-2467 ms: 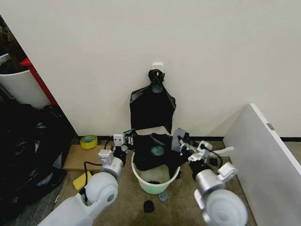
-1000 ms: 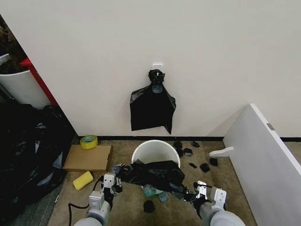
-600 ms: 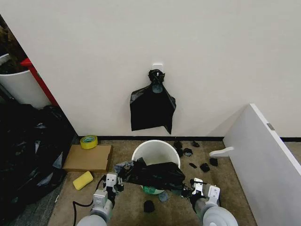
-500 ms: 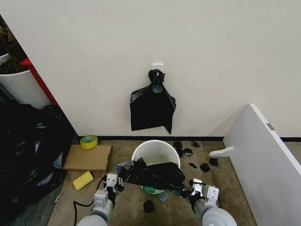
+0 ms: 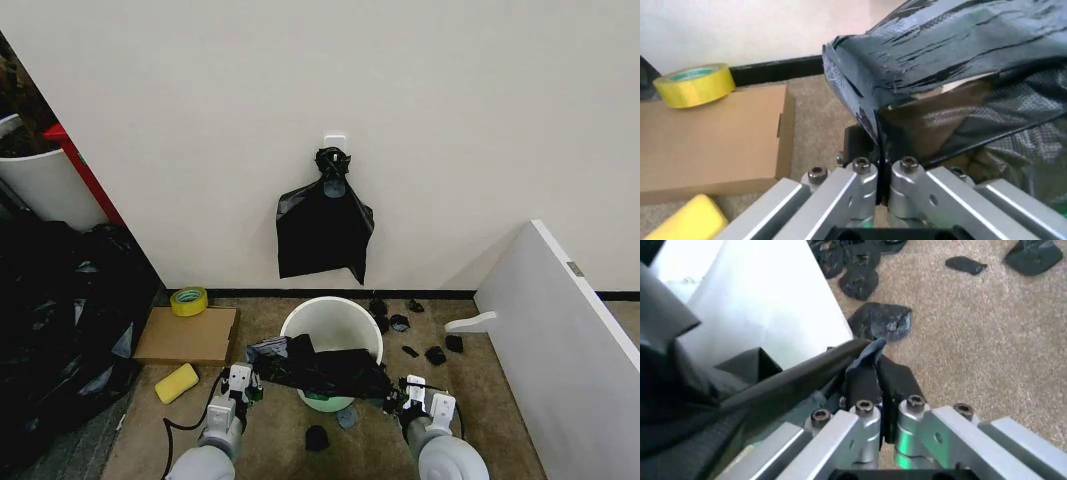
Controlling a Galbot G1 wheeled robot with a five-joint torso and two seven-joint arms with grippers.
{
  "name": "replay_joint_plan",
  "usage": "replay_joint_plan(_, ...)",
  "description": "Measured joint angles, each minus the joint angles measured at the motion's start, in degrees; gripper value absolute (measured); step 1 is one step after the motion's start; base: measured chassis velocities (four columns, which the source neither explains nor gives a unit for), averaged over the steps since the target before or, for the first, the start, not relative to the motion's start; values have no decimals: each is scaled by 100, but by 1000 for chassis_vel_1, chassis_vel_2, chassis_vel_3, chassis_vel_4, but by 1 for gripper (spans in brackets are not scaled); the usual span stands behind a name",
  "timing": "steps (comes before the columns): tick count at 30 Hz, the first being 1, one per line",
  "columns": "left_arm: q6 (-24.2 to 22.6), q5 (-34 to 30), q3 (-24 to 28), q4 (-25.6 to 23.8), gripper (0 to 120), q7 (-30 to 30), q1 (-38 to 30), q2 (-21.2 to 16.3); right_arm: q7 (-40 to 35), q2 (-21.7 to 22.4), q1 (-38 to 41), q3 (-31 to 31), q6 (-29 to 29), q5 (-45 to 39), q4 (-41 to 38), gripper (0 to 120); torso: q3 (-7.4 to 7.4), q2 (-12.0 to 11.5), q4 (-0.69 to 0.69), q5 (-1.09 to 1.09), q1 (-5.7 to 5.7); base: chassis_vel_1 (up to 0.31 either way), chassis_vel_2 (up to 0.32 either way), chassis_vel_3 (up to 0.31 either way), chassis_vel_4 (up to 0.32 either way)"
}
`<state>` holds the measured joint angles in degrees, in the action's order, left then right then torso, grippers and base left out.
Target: Place the garbage bag over the trash bin.
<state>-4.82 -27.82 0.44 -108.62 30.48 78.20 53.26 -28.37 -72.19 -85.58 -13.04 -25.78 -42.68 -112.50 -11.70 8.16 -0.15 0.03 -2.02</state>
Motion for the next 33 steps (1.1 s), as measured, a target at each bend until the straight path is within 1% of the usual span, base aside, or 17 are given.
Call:
replay_joint_plan(2,2,-6,-28,-40,3,-19,24,-11,24,16,-46,-3,23,20,-31,0,0,0,0,0,0,0,0,0,0)
replay_joint_plan(5,-7,-17,-180,-220,14,-125,136,-52,212,99,-264,-23,143,187,-183,0,0,0,0,-1,0,0,0,0,0)
replay_joint_plan(8,-31,27,-367,-387,26,-275,287,-120,452,199,-562,-28,327,518,-344,10,0,0,0,1,0,0,0,0,0)
replay_joint_plan(9,-31,27,-367,-387,26,-275,287,-120,452,199,-562,-28,327,518,-344,10,0,0,0,1,0,0,0,0,0)
replay_joint_plan(10,-41,44,-437,-449,32,-299,355,-169,571,241,-688,-36,436,681,-406,14,0,0,-1,-1,0,0,0,0,0)
replay_joint_plan(11,-42,56,-474,-480,33,-312,404,-204,665,275,-777,-45,504,776,-450,18,0,0,-1,0,0,0,0,0,0)
replay_joint_plan(15,16,278,-601,-588,52,-360,715,-377,1135,449,-1171,-86,735,1070,-692,34,1,0,0,0,0,0,0,0,0)
replay_joint_plan(16,16,278,-601,-588,52,-360,715,-377,1135,449,-1171,-86,735,1070,-692,34,1,0,0,0,0,0,0,0,0)
replay_joint_plan(22,365,571,-676,-708,75,-595,1065,-484,1728,630,-1547,-128,1205,1773,-838,61,1,0,0,0,1,0,0,0,0)
replay_joint_plan(23,430,586,-686,-721,80,-637,1094,-506,1886,669,-1604,-158,1345,1976,-834,65,1,0,0,0,1,0,0,0,0)
replay_joint_plan(24,430,586,-686,-721,80,-637,1094,-506,1886,669,-1604,-158,1345,1976,-834,65,1,0,0,0,1,0,0,0,0)
replay_joint_plan(26,531,597,-696,-764,90,-721,1148,-550,2209,737,-1695,-241,1636,2353,-774,73,1,0,0,0,1,0,0,0,0)
replay_joint_plan(28,601,602,-702,-795,97,-755,1184,-564,2591,791,-1748,-353,2145,2713,-629,83,1,0,0,1,1,0,0,0,0)
replay_joint_plan(29,616,602,-703,-809,99,-757,1194,-564,2751,805,-1760,-402,2373,2847,-565,84,1,0,0,0,1,0,0,0,0)
replay_joint_plan(30,624,602,-703,-821,99,-758,1201,-558,2945,817,-1763,-457,2654,3020,-480,90,1,0,0,0,1,0,0,0,0)
replay_joint_plan(31,624,602,-703,-821,99,-758,1201,-558,2945,817,-1763,-457,2654,3020,-480,90,1,0,0,0,1,0,0,0,0)
replay_joint_plan(33,627,602,-703,-845,100,-758,1201,-540,3359,822,-1741,-566,3209,3347,-278,97,1,0,-1,0,1,0,0,0,0)
